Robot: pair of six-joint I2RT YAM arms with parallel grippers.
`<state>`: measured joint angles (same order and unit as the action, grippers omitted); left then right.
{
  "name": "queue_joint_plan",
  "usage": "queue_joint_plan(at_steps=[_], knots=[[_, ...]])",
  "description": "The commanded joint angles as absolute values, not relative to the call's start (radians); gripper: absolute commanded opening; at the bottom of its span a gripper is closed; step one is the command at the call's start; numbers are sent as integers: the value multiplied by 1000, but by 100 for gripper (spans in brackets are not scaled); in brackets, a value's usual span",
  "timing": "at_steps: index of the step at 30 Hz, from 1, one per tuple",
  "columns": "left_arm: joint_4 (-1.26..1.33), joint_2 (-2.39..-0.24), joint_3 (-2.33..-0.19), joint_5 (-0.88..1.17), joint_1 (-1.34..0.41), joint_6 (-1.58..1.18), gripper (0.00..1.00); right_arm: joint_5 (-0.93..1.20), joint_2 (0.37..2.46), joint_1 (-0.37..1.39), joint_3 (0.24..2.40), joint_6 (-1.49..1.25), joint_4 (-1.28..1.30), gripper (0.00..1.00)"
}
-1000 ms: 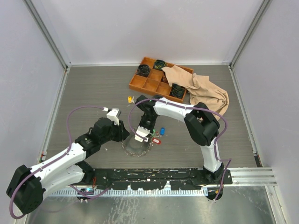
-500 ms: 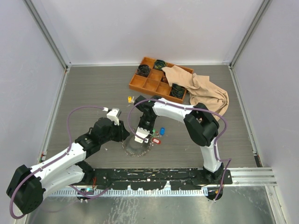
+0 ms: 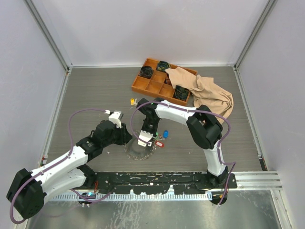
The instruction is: Remove the keys from the keyring
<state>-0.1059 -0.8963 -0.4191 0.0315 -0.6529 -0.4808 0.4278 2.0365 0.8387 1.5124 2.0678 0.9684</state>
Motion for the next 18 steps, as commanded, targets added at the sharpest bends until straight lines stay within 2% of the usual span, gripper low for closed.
queue_joint_plan(at_steps=[1,18], knots=[[-79,-877,-414,42,-649,-479,30,411,2027,844,1538,2084,995,30],[-84,-870,-419,41,-647,-477,30,380,1971,836,1498,2045,980,24]])
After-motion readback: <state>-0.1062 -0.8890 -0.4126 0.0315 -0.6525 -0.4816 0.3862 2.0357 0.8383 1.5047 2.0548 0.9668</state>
